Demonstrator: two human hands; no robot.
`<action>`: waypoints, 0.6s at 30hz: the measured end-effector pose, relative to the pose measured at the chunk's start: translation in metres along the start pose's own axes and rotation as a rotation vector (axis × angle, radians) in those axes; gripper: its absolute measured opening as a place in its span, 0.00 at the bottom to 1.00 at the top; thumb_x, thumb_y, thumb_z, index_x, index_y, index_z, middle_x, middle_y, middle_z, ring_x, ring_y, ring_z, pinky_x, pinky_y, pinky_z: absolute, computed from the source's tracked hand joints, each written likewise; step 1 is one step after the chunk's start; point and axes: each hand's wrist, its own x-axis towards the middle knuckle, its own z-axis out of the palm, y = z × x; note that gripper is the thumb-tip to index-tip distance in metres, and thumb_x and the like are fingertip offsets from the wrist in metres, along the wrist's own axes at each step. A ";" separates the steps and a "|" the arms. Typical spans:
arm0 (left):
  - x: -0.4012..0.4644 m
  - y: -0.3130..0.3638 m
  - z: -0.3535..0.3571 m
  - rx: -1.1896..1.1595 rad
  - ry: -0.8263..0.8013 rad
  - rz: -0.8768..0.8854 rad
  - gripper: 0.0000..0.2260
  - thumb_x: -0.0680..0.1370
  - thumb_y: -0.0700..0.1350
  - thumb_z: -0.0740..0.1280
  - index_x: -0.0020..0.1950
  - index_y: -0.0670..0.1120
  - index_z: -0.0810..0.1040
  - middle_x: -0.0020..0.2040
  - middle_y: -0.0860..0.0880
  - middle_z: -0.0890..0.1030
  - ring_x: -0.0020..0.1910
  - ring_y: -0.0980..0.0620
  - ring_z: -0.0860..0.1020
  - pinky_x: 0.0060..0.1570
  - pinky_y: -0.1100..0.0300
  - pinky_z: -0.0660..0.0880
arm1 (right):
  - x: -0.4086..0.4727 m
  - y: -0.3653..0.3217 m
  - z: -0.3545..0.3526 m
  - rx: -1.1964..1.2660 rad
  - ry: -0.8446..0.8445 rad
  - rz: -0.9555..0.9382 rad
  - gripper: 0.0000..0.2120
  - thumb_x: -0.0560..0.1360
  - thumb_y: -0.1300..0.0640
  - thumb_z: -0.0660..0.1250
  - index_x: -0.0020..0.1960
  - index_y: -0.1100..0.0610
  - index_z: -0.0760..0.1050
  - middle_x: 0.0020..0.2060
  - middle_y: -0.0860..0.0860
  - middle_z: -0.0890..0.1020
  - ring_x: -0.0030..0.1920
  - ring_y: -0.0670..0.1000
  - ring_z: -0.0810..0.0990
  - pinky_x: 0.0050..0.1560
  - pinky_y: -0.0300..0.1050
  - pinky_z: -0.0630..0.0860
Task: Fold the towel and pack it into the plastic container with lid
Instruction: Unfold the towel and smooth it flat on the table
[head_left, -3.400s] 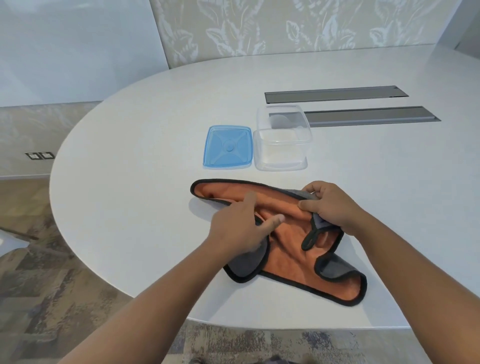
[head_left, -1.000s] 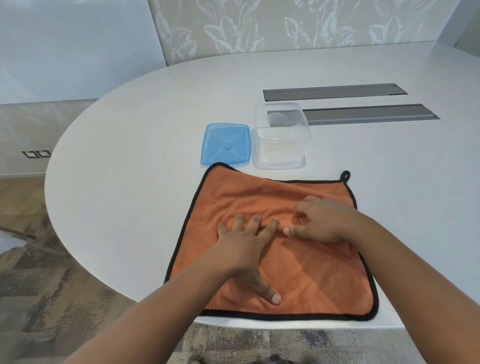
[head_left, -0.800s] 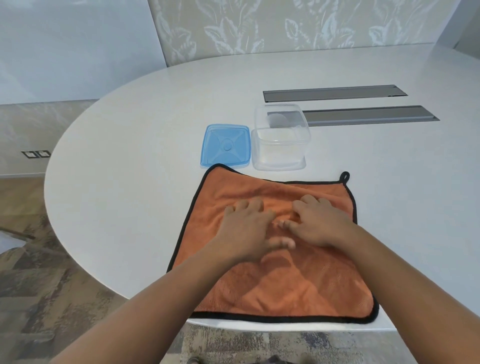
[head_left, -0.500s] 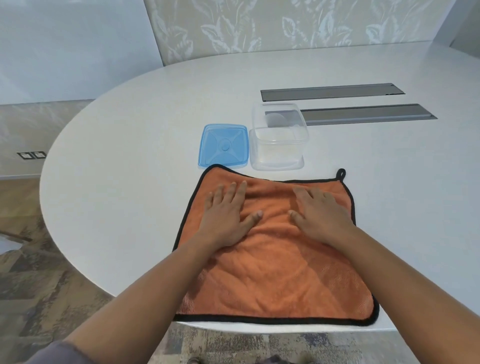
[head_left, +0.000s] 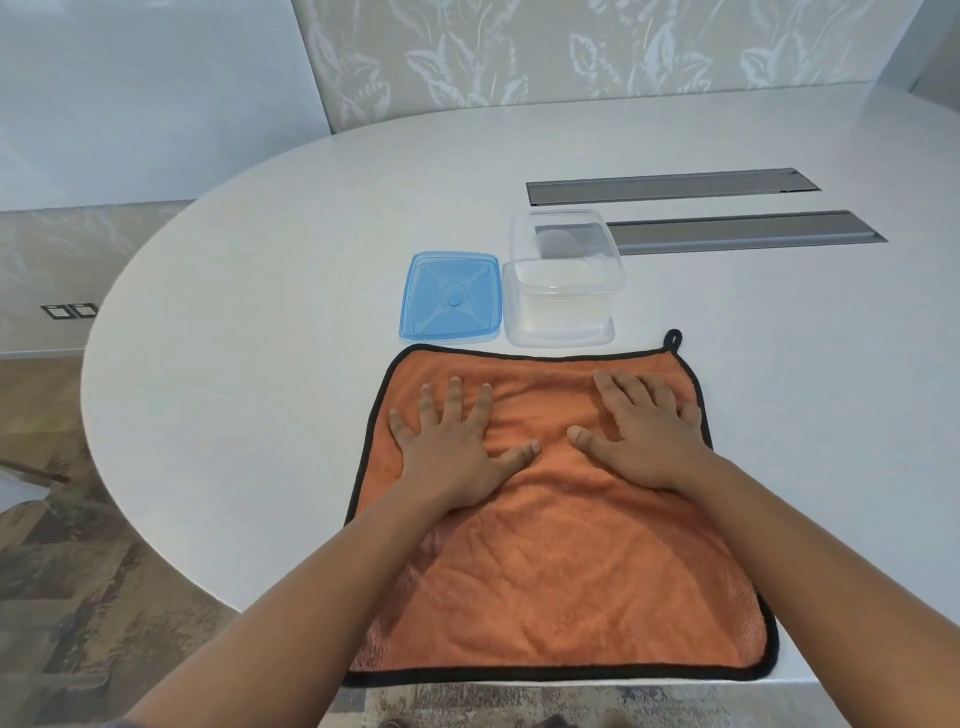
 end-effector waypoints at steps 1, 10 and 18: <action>0.001 0.000 -0.002 -0.006 0.015 0.001 0.50 0.65 0.85 0.45 0.82 0.62 0.46 0.85 0.49 0.43 0.82 0.39 0.40 0.73 0.28 0.39 | 0.001 -0.001 0.001 0.007 0.016 0.014 0.43 0.75 0.23 0.48 0.83 0.41 0.40 0.83 0.45 0.44 0.82 0.54 0.39 0.76 0.65 0.43; 0.019 -0.006 0.001 -0.042 0.149 0.154 0.45 0.71 0.81 0.44 0.83 0.59 0.44 0.85 0.52 0.46 0.83 0.45 0.40 0.77 0.35 0.39 | 0.015 0.006 0.008 -0.013 0.043 0.034 0.43 0.75 0.24 0.45 0.83 0.44 0.42 0.83 0.45 0.46 0.82 0.53 0.41 0.77 0.68 0.43; 0.019 -0.003 0.000 0.004 0.056 0.103 0.48 0.68 0.84 0.42 0.83 0.62 0.40 0.84 0.54 0.39 0.82 0.42 0.35 0.73 0.28 0.35 | 0.036 0.016 -0.003 -0.016 0.024 -0.007 0.49 0.68 0.18 0.49 0.82 0.41 0.48 0.83 0.45 0.48 0.82 0.53 0.44 0.76 0.70 0.44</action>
